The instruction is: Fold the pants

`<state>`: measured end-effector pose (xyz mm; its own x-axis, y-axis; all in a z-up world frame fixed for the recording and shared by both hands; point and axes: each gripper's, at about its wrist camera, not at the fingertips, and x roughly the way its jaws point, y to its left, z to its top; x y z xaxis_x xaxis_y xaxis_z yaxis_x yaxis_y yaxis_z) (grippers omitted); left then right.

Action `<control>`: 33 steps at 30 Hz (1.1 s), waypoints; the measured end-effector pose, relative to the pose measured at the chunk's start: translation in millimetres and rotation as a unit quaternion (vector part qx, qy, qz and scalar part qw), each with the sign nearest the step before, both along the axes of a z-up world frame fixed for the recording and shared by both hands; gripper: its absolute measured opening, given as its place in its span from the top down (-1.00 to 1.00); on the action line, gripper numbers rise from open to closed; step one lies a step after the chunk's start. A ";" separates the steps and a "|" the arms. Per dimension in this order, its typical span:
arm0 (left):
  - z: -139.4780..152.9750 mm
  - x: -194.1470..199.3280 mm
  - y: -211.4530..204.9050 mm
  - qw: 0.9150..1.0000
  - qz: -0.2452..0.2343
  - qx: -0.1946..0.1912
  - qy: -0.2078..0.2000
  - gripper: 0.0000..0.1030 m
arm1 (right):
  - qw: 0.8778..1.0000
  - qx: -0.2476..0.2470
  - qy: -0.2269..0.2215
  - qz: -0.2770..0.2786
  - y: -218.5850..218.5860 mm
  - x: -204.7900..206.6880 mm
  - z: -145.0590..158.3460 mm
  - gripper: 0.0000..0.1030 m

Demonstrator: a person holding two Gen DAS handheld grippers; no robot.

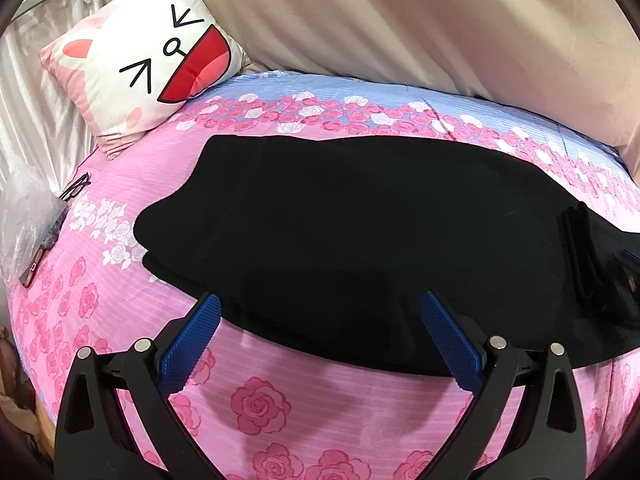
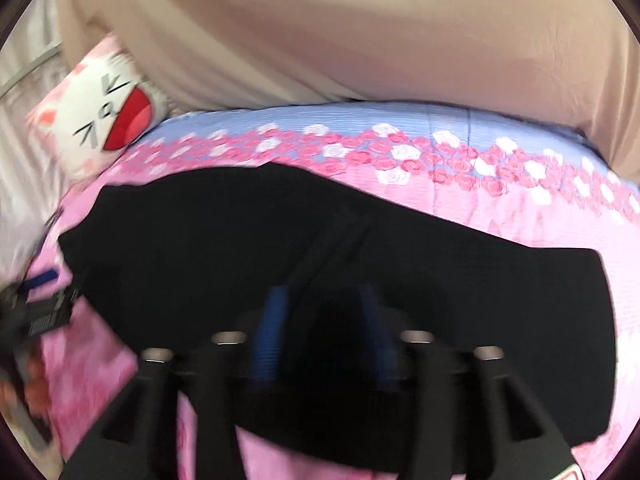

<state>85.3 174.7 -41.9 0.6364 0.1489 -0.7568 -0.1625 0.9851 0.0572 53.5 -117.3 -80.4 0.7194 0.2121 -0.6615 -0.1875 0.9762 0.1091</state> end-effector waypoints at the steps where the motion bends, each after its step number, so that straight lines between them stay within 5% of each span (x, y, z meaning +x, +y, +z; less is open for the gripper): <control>1: -0.9 0.5 1.0 1.000 0.002 -0.003 0.001 -0.90 | 1.000 -0.010 -0.003 0.012 5.0 -4.3 -0.8 -0.11; 6: -5.5 3.0 1.6 1.000 0.010 -0.014 0.010 -0.90 | 0.997 -0.067 0.006 0.024 27.1 1.4 -19.7 -0.10; 10: -1.5 -5.5 4.7 1.000 0.010 -0.001 0.002 -0.90 | 0.996 -0.082 0.014 0.022 31.7 14.3 -33.9 0.29; 12: -0.6 -7.2 14.7 1.000 0.024 -0.002 0.000 -0.90 | 0.998 -0.055 0.018 0.015 28.7 19.7 -21.8 0.59; 15: -0.8 -4.4 37.3 0.998 0.051 -0.027 0.002 -0.90 | 1.000 0.001 0.000 0.019 27.6 25.5 5.2 0.69; 17: -1.5 -1.6 50.6 0.997 0.069 -0.044 0.006 -0.90 | 0.999 0.017 0.003 0.043 38.5 33.0 9.8 0.70; 20: -2.2 -0.8 60.4 0.995 0.082 -0.061 0.008 -0.90 | 0.996 0.007 0.053 0.070 58.5 52.5 -28.0 0.53; 22: 0.1 -3.0 59.9 0.995 0.077 -0.063 0.009 -0.90 | 0.997 0.022 0.029 0.069 56.6 39.2 -23.2 0.31; 24: 4.9 -6.5 55.2 0.997 0.065 -0.051 0.000 -0.90 | 0.994 0.084 0.008 0.070 36.3 18.9 -3.2 0.30; 26: 11.1 -8.3 46.2 0.998 0.050 -0.033 -0.009 -0.90 | 0.994 0.095 -0.019 0.043 9.2 4.2 14.2 0.33; 28: 19.7 -8.3 28.8 0.999 0.024 -0.024 -0.025 -0.90 | 0.997 0.055 -0.038 -0.045 -34.7 -6.0 27.5 0.33; 33: 32.0 3.9 -30.0 0.998 -0.048 -0.030 -0.033 -0.90 | 0.980 0.065 -0.016 -0.189 -133.9 -8.6 16.1 0.28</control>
<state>89.1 144.7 -9.9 0.6947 0.0406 -0.7181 -0.0686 0.9976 -0.0100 44.9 -251.1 -64.3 0.7831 0.0071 -0.6218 0.1794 0.9548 0.2369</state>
